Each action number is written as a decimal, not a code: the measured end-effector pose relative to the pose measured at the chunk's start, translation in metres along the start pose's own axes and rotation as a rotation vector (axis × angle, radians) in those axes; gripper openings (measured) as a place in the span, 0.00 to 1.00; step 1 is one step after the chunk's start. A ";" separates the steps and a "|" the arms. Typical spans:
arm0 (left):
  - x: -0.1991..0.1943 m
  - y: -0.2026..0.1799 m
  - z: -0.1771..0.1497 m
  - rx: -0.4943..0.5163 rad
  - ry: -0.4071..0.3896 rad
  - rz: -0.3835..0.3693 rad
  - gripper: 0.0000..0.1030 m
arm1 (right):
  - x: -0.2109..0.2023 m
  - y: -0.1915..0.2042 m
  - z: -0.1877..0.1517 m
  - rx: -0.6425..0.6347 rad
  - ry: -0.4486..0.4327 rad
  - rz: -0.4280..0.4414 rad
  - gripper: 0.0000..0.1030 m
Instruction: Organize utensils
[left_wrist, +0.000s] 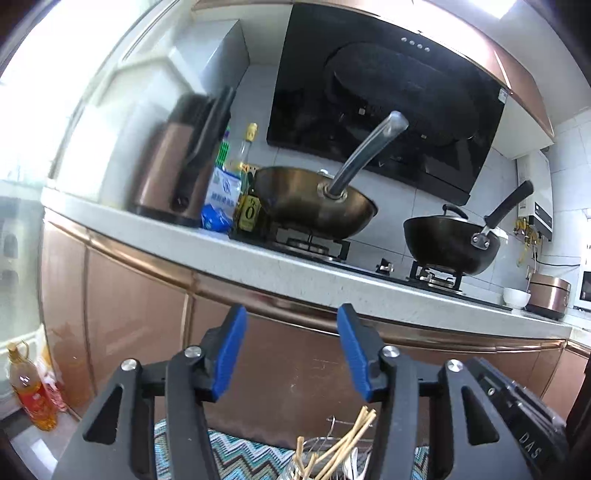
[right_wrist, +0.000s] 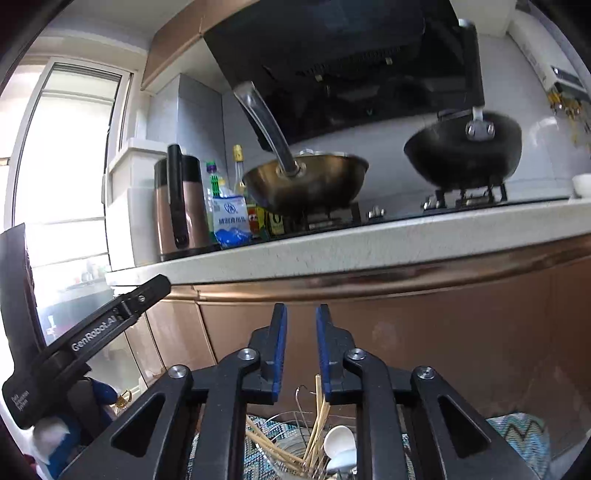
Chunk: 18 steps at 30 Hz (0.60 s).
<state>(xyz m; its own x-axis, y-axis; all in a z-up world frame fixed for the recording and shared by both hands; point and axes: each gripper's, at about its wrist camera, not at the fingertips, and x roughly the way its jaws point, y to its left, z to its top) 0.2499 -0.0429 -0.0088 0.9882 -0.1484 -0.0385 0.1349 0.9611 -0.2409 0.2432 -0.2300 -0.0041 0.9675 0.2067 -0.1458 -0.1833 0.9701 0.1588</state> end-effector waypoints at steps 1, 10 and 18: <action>-0.009 -0.001 0.004 0.018 0.003 0.008 0.51 | -0.007 0.002 0.003 -0.002 0.000 -0.008 0.24; -0.085 -0.005 0.028 0.135 0.052 0.086 0.67 | -0.086 0.026 0.022 -0.064 0.050 -0.181 0.45; -0.137 -0.008 0.024 0.233 0.123 0.158 0.70 | -0.156 0.047 0.027 -0.116 0.030 -0.264 0.59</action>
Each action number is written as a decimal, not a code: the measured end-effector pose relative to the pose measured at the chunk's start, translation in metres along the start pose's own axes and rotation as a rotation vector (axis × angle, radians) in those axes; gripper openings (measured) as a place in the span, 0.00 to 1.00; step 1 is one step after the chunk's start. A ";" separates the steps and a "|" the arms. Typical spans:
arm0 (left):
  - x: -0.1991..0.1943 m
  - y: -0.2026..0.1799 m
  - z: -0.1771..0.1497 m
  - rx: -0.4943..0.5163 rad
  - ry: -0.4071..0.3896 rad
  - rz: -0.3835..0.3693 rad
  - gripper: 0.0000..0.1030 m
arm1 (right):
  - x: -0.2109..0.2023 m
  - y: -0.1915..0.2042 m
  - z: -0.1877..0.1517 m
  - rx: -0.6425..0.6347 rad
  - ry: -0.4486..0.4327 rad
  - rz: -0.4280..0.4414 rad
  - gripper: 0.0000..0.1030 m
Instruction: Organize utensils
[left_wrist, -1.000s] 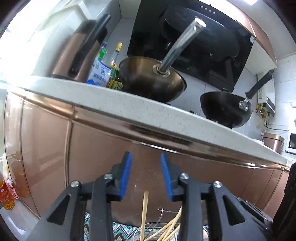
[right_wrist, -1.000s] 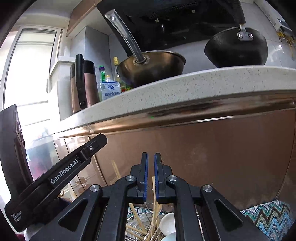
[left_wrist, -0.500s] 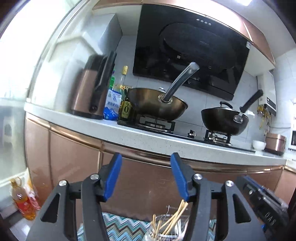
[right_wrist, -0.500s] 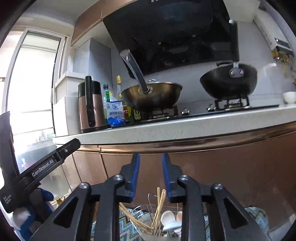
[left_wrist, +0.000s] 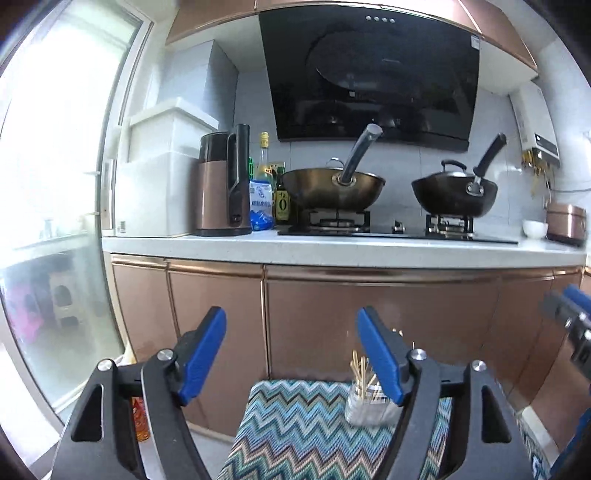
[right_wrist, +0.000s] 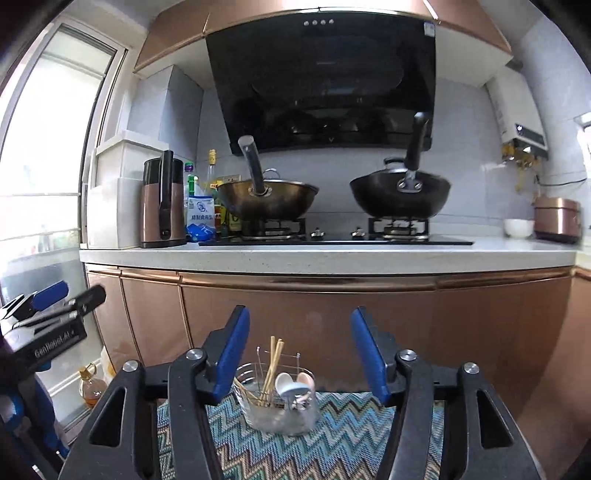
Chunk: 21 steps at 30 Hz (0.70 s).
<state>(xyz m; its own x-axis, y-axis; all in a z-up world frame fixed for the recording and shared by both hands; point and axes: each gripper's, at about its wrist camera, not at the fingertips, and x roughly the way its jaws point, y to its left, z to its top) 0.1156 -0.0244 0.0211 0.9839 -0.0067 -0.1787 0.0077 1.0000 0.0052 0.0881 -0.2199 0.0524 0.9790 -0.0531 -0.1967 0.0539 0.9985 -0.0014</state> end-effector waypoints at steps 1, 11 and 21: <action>-0.007 0.002 -0.001 0.000 0.005 0.000 0.70 | -0.007 0.000 0.000 -0.004 -0.003 -0.003 0.60; -0.053 0.017 -0.001 -0.025 -0.021 0.078 0.76 | -0.056 -0.003 -0.004 -0.035 -0.018 -0.057 0.80; -0.079 0.021 -0.006 -0.025 -0.047 0.140 0.77 | -0.084 -0.008 -0.007 -0.057 -0.056 -0.098 1.00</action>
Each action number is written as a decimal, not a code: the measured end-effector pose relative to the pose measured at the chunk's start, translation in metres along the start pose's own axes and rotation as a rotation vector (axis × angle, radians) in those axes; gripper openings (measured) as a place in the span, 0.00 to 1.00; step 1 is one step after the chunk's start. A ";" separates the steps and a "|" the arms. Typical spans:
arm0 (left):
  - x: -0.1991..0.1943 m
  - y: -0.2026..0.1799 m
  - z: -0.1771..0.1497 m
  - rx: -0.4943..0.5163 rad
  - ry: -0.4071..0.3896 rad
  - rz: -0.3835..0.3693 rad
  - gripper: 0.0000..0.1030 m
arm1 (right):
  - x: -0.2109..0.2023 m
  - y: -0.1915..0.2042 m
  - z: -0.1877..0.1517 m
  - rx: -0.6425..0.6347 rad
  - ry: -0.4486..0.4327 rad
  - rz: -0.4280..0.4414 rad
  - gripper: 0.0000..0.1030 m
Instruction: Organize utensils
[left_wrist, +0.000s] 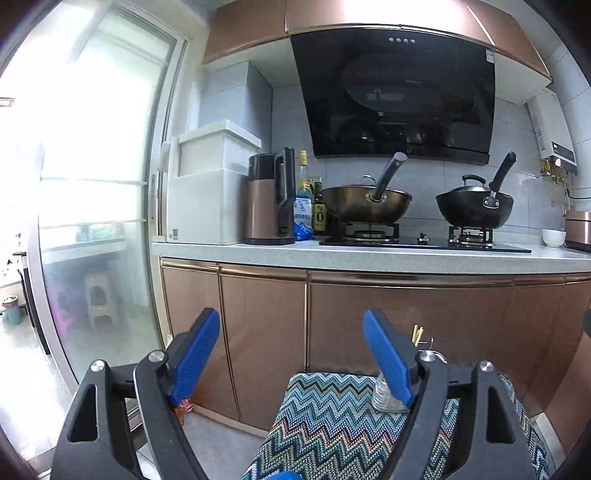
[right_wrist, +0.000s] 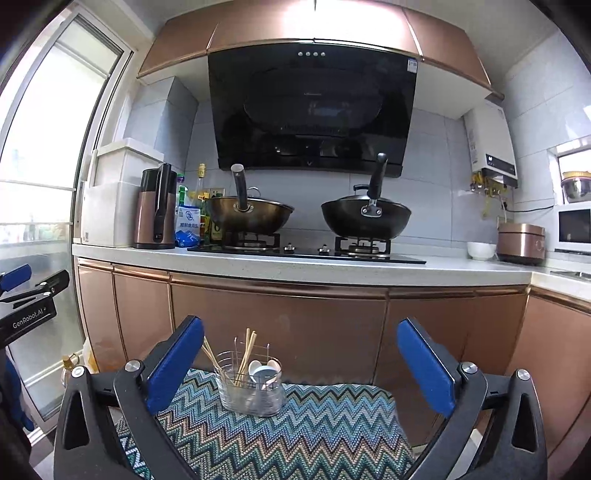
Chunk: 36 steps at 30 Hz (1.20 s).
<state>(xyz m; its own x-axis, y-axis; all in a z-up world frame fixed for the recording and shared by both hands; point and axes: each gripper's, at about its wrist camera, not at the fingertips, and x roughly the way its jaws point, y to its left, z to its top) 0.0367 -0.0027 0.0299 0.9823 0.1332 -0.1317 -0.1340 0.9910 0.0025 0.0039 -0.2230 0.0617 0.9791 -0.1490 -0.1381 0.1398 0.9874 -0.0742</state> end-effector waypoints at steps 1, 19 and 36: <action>-0.001 0.001 -0.001 -0.002 0.002 0.009 0.77 | -0.001 -0.001 0.000 0.002 -0.003 -0.002 1.00; -0.010 -0.001 -0.019 0.032 -0.009 -0.012 0.78 | -0.002 -0.023 -0.015 0.026 0.036 -0.095 1.00; -0.015 -0.008 -0.022 0.029 -0.019 -0.056 0.78 | -0.007 -0.016 -0.013 -0.022 0.022 -0.076 1.00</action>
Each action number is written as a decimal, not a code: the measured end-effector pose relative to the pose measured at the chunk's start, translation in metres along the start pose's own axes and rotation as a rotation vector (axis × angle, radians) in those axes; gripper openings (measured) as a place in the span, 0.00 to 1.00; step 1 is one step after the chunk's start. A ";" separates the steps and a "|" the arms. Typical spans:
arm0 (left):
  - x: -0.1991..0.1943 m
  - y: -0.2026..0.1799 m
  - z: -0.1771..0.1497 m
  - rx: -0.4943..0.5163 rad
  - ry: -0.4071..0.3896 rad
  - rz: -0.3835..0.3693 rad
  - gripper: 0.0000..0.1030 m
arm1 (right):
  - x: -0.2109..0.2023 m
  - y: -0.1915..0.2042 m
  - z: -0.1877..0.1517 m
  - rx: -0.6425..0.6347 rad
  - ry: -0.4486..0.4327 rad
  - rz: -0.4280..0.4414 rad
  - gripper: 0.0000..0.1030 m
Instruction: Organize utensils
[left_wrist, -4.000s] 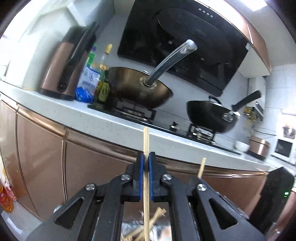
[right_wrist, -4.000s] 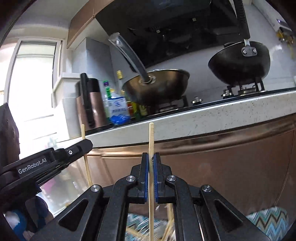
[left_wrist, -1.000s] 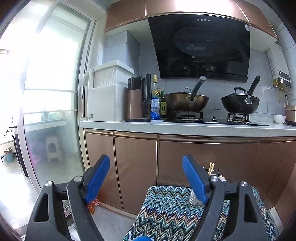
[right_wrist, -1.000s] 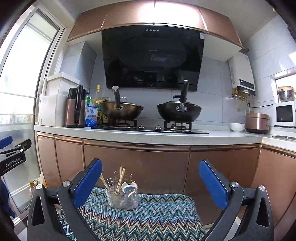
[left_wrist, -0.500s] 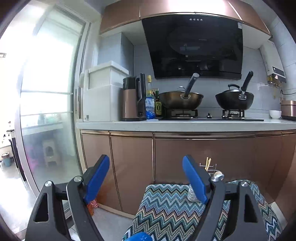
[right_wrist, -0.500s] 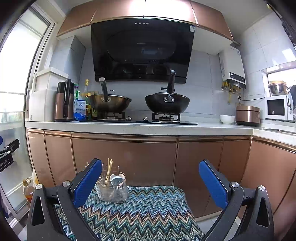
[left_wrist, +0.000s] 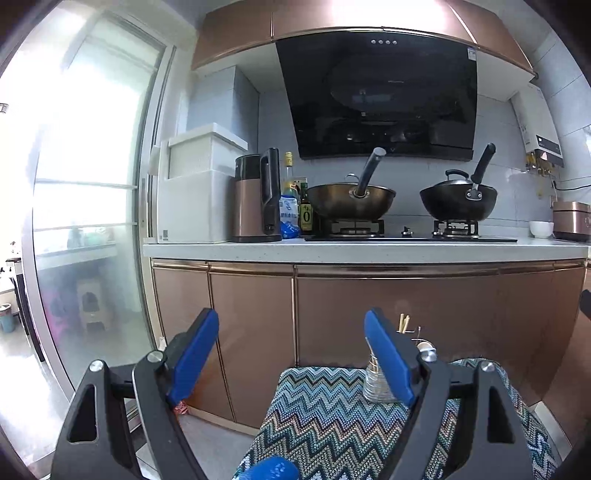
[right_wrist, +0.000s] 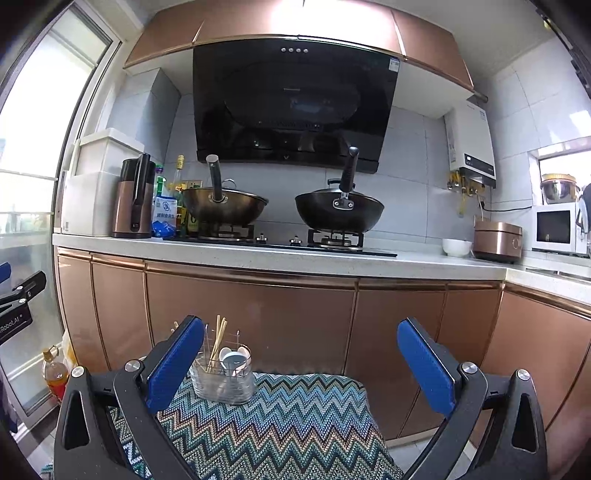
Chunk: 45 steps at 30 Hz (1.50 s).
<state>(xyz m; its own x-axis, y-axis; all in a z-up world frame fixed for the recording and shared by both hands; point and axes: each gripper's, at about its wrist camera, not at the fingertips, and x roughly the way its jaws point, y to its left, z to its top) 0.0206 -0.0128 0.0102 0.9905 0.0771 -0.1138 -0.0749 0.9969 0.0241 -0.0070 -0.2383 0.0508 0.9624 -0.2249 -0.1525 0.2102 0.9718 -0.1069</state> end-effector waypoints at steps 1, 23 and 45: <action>0.000 0.000 0.000 -0.002 0.004 -0.005 0.78 | 0.000 0.000 0.000 -0.001 -0.001 0.002 1.00; 0.003 0.000 -0.004 -0.001 0.026 -0.030 0.78 | 0.005 0.004 -0.003 -0.017 0.020 0.026 1.00; 0.011 -0.012 -0.010 0.032 0.065 -0.028 0.78 | 0.015 0.005 -0.014 -0.011 0.078 0.038 1.00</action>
<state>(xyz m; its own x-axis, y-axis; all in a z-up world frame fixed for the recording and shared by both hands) 0.0316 -0.0234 -0.0013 0.9826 0.0507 -0.1787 -0.0420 0.9978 0.0518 0.0057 -0.2374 0.0342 0.9533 -0.1931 -0.2324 0.1714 0.9790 -0.1104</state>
